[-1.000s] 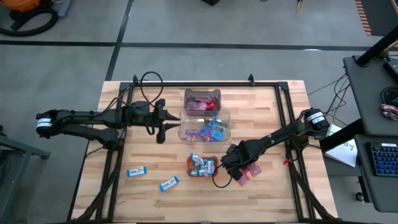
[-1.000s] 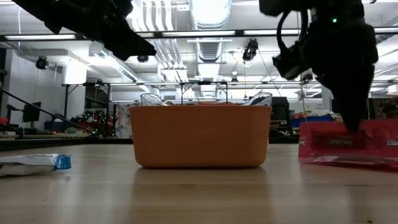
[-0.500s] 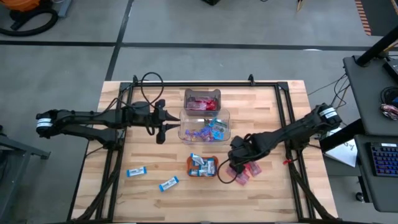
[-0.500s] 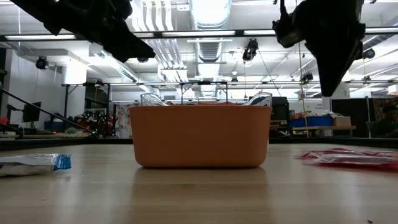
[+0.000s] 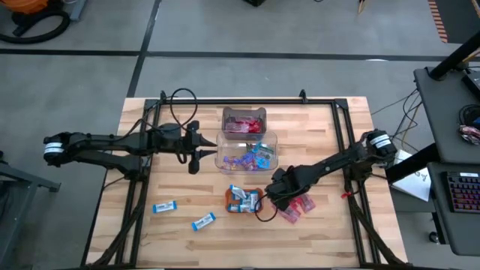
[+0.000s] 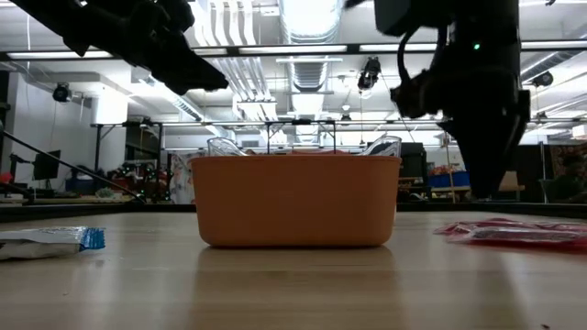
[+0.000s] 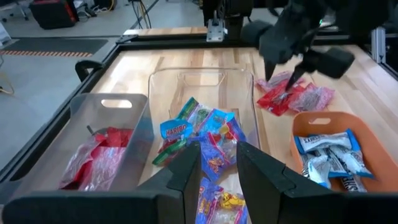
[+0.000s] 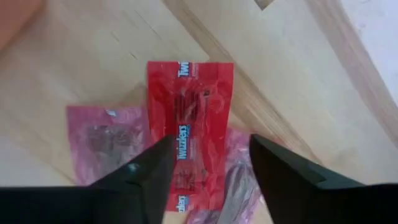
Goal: Sort candy
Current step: Put the red candy into the black transparent bin, then adjust the white chocolate bar in the orange bin
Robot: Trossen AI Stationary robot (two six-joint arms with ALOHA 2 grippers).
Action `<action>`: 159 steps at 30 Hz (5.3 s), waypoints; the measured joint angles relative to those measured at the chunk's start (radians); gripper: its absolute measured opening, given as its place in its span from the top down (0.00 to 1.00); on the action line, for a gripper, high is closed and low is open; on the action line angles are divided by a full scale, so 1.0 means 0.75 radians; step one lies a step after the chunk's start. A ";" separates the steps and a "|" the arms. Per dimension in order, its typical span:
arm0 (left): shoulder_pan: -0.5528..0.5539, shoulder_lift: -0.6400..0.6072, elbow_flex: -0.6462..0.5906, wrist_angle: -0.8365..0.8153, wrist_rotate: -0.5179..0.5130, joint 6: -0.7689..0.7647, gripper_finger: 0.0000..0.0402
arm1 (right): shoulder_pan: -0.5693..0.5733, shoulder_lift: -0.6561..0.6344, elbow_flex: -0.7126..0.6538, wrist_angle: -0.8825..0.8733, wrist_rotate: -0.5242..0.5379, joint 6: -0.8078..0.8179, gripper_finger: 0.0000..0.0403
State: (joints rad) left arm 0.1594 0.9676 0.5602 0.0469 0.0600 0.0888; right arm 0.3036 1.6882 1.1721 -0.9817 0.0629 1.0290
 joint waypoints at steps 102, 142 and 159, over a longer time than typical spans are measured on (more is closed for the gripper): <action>-0.001 -0.001 0.000 0.103 0.001 -0.198 0.78 | -0.904 -0.044 -0.020 1.420 0.264 -1.625 0.83; -0.005 -0.001 0.000 0.107 0.002 -0.236 0.78 | -0.909 -0.055 -0.018 1.291 0.160 -1.417 0.54; -0.017 -0.001 0.000 0.105 0.007 -0.271 0.78 | -0.440 -0.302 -0.003 1.054 -0.741 -1.209 0.55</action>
State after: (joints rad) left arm 0.1464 0.9672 0.5602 0.1253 0.0650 -0.1143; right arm -0.0263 1.4617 1.1700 -0.1916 -0.4925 0.1219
